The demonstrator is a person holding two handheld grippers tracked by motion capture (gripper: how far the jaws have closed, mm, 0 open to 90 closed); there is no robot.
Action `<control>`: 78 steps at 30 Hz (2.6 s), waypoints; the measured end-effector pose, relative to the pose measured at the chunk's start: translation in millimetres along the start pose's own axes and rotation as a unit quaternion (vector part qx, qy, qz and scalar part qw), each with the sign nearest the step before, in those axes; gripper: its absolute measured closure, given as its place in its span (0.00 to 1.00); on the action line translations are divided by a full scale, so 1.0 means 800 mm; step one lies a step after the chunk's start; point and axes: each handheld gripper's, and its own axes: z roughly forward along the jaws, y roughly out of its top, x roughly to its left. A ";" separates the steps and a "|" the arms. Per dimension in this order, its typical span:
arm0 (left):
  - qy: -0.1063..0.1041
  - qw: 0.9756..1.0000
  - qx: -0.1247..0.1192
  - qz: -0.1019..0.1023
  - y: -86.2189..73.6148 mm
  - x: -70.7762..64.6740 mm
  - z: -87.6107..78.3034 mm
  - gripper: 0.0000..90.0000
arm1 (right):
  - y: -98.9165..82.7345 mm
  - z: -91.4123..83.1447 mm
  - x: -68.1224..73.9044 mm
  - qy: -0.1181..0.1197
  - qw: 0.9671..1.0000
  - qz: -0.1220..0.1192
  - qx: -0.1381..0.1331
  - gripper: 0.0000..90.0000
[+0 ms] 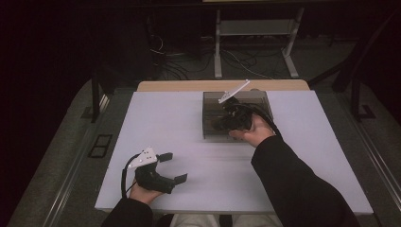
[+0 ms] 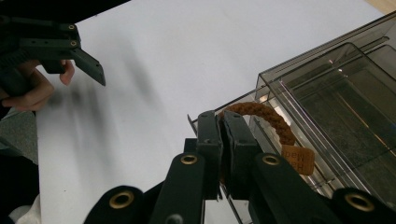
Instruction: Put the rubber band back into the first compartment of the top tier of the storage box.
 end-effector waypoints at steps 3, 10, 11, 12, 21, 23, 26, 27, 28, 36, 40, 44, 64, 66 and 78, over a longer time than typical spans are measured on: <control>0.001 1.000 0.002 0.001 0.000 0.000 0.000 0.00 | -0.001 0.005 -0.001 0.002 1.000 0.007 0.000 0.95; 0.001 1.000 0.001 0.002 0.000 0.000 0.000 0.00 | -0.004 0.015 -0.009 0.002 1.000 0.008 0.002 0.95; 0.001 1.000 0.001 0.002 0.000 0.000 0.000 0.00 | -0.004 0.016 -0.010 0.000 1.000 0.010 0.005 0.95; 0.001 1.000 0.001 0.002 0.000 0.000 0.000 0.00 | -0.004 0.018 -0.009 0.002 1.000 0.016 0.001 0.94; 0.000 1.000 0.000 0.001 0.000 0.001 0.000 0.00 | -0.005 0.032 -0.015 0.001 1.000 0.024 0.008 0.94; -0.001 1.000 0.000 0.001 0.000 0.001 0.000 0.00 | -0.006 0.033 -0.016 0.002 1.000 0.024 0.010 0.94; -0.001 1.000 0.000 0.001 0.000 0.001 0.000 0.00 | -0.006 0.035 -0.016 0.000 1.000 0.027 0.009 0.92; -0.001 1.000 0.001 0.001 0.000 0.001 0.000 0.00 | -0.006 0.035 -0.017 -0.003 1.000 0.028 0.008 0.91; -0.001 1.000 0.000 0.001 0.000 0.001 0.000 0.00 | -0.006 0.035 -0.017 -0.002 0.999 0.032 0.005 0.90; -0.001 1.000 0.000 0.001 0.000 0.001 0.000 0.00 | -0.006 0.029 -0.013 -0.004 1.000 0.021 -0.002 0.81; 0.000 1.000 0.002 0.001 0.000 0.001 0.000 0.00 | -0.005 0.020 -0.009 -0.012 1.000 0.022 -0.003 0.68; -0.001 1.000 0.002 0.001 0.000 0.001 0.000 0.00 | -0.007 0.011 -0.009 -0.028 0.999 0.036 -0.004 0.53; -0.001 1.000 0.006 -0.001 -0.001 0.000 0.002 0.00 | -0.031 -0.031 -0.009 -0.047 0.997 0.053 -0.029 0.13; -0.001 1.000 0.006 0.000 -0.001 0.000 0.002 0.00 | -0.034 -0.036 -0.008 -0.050 0.997 0.053 -0.034 0.11; -0.001 1.000 0.007 -0.001 -0.001 0.000 0.004 0.00 | -0.056 -0.064 -0.006 -0.058 0.995 0.062 -0.052 0.00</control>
